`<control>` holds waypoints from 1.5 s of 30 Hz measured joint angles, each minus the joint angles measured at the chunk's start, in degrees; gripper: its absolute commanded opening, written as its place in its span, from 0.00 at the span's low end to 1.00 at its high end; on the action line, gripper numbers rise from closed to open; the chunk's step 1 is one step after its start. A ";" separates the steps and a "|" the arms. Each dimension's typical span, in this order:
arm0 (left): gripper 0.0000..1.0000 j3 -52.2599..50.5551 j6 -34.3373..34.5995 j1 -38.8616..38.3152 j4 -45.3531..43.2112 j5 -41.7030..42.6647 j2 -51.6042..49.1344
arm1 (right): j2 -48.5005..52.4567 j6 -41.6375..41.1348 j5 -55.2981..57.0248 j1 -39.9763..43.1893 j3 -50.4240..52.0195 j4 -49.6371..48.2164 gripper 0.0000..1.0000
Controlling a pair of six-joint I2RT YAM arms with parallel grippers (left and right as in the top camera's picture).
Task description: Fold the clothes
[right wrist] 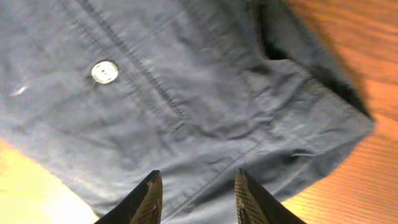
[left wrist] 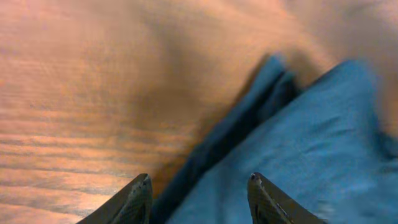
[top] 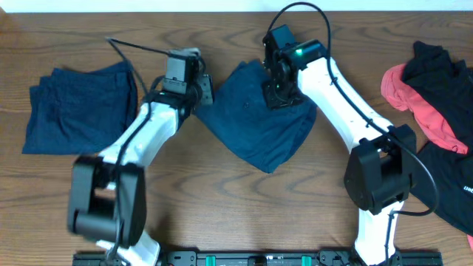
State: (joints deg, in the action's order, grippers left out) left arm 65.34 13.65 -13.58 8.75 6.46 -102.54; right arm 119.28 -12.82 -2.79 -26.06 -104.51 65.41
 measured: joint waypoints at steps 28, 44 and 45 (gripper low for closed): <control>0.30 -0.02 1.38 0.09 39.74 19.28 -4.87 | -0.66 0.31 0.39 -0.85 21.75 -14.51 0.42; 0.95 -0.02 1.22 1.95 25.29 16.26 2.69 | -0.66 0.31 1.27 -0.31 21.77 -14.56 0.42; 0.95 -0.02 1.09 1.95 25.27 16.26 1.77 | -0.66 0.31 1.27 -0.31 21.77 -14.56 0.42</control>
State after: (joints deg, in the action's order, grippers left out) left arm 65.32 14.74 -11.64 34.02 22.72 -100.77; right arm 118.63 -12.51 -1.52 -26.37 -82.74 50.85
